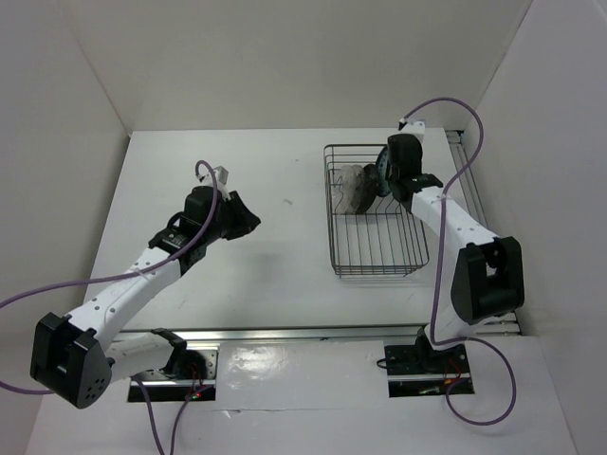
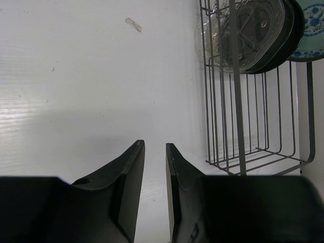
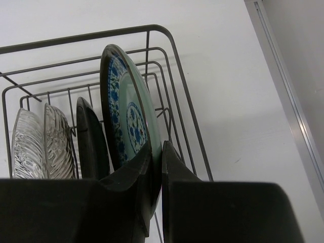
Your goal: Load the plates into the dish rack
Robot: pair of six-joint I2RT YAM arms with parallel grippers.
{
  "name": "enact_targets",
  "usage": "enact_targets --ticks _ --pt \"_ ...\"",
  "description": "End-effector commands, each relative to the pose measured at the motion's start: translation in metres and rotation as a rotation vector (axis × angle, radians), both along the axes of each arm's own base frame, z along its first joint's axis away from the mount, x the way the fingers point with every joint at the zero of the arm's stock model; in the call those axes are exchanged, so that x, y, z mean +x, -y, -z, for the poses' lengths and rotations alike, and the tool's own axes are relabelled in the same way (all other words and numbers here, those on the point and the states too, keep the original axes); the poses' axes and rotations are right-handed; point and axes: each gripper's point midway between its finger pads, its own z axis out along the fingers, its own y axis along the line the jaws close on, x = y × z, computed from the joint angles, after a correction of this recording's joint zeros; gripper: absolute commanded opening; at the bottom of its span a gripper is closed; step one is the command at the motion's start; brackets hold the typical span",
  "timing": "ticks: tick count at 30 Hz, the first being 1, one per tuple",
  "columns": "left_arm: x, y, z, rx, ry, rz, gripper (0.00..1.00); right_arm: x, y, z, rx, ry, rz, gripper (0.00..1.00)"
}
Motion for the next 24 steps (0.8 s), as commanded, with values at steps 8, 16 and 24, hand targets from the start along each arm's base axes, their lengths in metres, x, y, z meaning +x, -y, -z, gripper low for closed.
enact_targets --ticks 8,16,24 --pt "-0.004 0.002 -0.015 -0.015 0.049 0.028 0.4 0.007 -0.008 0.008 -0.011 0.006 -0.004 0.23" --pt "-0.006 0.0 -0.02 -0.016 0.062 0.02 0.46 0.006 -0.008 0.006 -0.004 0.002 0.0 0.62" --pt "-0.006 -0.002 -0.018 -0.008 0.054 0.012 0.46 0.002 0.002 -0.02 -0.008 0.037 0.065 0.77"
